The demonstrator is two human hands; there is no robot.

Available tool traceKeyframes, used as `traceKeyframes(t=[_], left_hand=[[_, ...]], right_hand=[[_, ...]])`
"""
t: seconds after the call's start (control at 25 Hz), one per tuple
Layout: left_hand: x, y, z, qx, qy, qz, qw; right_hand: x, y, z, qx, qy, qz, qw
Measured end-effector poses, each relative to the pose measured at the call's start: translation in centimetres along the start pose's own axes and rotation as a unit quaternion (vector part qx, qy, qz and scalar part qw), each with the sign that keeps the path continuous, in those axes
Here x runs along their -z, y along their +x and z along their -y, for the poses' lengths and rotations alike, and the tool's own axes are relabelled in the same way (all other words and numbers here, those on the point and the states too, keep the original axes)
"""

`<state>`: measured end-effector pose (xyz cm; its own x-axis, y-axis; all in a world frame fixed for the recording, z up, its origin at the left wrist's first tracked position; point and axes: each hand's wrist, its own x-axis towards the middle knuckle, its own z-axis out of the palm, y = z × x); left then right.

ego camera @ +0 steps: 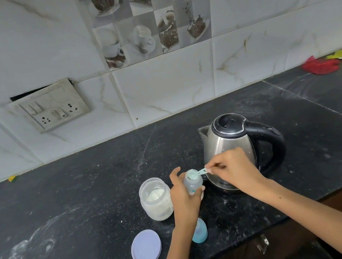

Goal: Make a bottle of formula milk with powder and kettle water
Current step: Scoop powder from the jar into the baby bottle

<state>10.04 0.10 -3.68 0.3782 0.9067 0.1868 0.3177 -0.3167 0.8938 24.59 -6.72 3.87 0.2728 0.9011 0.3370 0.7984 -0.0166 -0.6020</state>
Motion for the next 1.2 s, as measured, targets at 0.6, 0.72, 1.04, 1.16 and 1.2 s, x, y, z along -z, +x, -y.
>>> traceKeyframes(t=[0.6, 0.72, 1.04, 1.16, 1.2], left_hand=[[-0.2, -0.3, 0.4, -0.007, 0.008, -0.002, 1.0], [-0.4, -0.4, 0.5, 0.0, 0.007, -0.001, 1.0], [-0.5, -0.2, 0.6, 0.004, 0.009, -0.002, 1.0], [-0.5, -0.1, 0.4, 0.0, 0.012, -0.002, 1.0], [-0.6, 0.0, 0.4, -0.001, 0.011, -0.001, 1.0]], right_hand=[[0.0, -1.0, -0.2, 0.201, -0.144, 0.074, 0.966], [0.0, -0.7, -0.5, 0.196, -0.15, 0.066, 0.967], [-0.1, -0.6, -0.6, 0.187, -0.154, 0.086, 0.966], [0.0, -0.3, -0.8, 0.181, -0.159, 0.082, 0.967], [0.1, -0.2, -0.8, 0.183, -0.162, 0.083, 0.966]])
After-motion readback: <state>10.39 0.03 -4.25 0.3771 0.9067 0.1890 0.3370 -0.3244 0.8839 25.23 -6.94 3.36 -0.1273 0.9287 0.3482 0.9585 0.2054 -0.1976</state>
